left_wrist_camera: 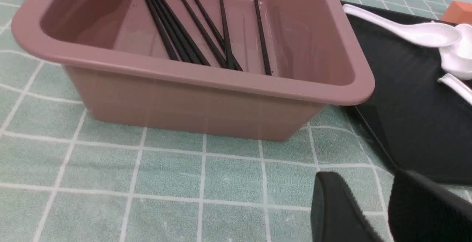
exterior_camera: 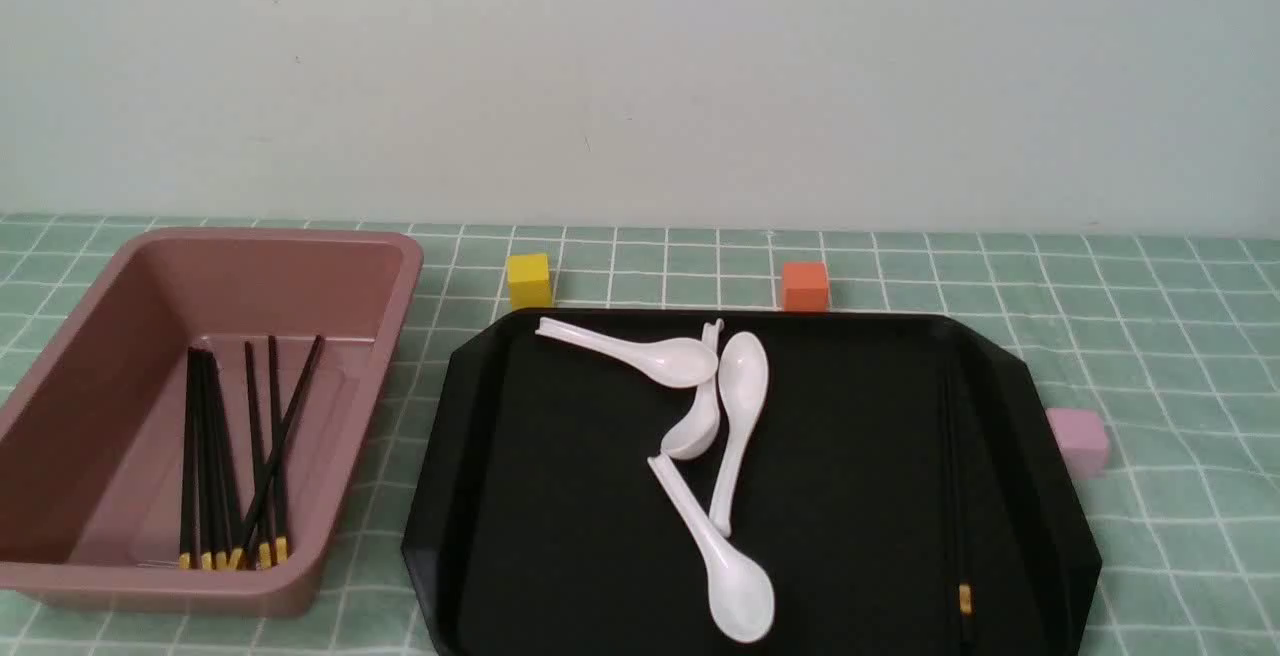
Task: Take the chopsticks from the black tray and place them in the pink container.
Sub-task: 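Move the gripper over the chopsticks on the black tray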
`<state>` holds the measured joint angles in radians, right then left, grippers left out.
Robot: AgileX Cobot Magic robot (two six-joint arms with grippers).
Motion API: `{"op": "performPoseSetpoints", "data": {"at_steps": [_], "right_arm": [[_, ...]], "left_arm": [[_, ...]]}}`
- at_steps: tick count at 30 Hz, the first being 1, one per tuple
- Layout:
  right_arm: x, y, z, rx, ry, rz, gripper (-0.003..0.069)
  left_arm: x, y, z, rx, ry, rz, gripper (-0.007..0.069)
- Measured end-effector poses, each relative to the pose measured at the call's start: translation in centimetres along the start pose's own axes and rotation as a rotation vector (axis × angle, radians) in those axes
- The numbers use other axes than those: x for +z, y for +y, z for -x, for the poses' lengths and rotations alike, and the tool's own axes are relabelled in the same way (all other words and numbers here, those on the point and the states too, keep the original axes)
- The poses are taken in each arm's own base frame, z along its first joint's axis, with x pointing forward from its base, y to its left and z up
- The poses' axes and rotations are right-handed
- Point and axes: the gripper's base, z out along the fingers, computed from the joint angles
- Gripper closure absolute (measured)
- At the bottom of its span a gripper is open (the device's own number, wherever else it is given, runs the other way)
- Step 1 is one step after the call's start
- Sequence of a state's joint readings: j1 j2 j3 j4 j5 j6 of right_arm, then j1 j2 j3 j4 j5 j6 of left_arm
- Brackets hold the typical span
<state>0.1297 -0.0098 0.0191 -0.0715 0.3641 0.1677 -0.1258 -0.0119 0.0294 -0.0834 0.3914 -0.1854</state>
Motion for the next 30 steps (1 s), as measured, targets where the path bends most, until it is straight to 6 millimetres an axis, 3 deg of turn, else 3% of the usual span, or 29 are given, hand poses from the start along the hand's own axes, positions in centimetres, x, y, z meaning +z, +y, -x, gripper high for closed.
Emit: {"op": "performPoseSetpoints", "data": {"at_steps": [30], "right_arm": [[-0.01, 0.00, 0.02, 0.000, 0.000, 0.000, 0.0459]], "left_arm": [[0.00, 0.00, 0.00, 0.000, 0.000, 0.000, 0.0386]]}}
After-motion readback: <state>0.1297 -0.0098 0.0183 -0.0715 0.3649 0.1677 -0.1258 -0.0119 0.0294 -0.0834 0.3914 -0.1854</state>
